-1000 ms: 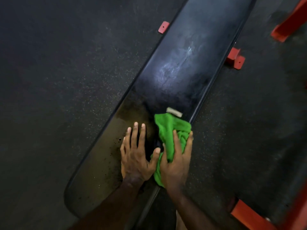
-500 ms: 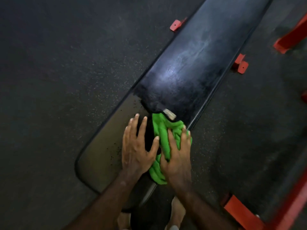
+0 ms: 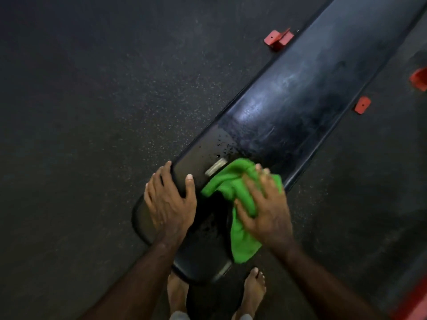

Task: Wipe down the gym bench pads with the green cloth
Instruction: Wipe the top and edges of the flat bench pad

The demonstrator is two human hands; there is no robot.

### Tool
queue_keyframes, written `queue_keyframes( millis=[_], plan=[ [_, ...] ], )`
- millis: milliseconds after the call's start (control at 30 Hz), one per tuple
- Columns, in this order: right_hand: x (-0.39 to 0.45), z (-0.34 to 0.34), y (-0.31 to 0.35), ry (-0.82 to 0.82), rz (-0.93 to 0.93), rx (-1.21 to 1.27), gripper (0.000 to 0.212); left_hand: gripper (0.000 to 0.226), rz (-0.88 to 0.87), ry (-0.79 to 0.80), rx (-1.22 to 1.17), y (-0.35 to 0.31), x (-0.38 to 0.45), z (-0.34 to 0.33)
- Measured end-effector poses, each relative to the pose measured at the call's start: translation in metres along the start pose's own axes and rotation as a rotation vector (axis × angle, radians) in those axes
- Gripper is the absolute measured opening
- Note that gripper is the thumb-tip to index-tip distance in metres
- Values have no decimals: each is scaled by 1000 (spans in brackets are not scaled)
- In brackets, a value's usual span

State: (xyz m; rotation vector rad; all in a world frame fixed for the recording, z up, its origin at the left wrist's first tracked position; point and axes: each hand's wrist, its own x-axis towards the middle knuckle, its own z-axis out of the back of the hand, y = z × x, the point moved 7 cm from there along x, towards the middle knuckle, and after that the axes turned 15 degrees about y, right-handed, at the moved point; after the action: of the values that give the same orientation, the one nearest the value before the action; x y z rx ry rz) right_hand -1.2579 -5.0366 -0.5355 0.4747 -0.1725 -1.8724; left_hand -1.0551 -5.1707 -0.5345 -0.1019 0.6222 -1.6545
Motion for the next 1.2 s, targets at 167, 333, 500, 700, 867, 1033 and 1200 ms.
queue_keyframes(
  millis=[167, 333, 500, 700, 867, 1033, 1200],
  plan=[
    [-12, -13, 14, -151, -375, 241, 65, 58, 42, 1, 31, 2, 0, -6],
    [-15, -25, 46, 136, 77, -83, 68, 54, 54, -28, 40, 1, 1, -7],
    [60, 4, 28, 42, -305, 19, 69, 61, 69, -18, 89, 0, 2, -9],
    [58, -6, 65, 232, 304, -258, 70, 56, 90, -22, 87, 4, 4, -14],
    [122, 21, 40, 74, -28, -133, 65, 57, 94, -11, 65, 3, 4, -12],
    [107, 2, 73, 216, 279, -249, 67, 57, 86, -12, 64, 3, 3, -12],
    [175, 38, 34, 131, 175, -250, 63, 58, 103, 14, 66, 3, 4, -12]
  ],
)
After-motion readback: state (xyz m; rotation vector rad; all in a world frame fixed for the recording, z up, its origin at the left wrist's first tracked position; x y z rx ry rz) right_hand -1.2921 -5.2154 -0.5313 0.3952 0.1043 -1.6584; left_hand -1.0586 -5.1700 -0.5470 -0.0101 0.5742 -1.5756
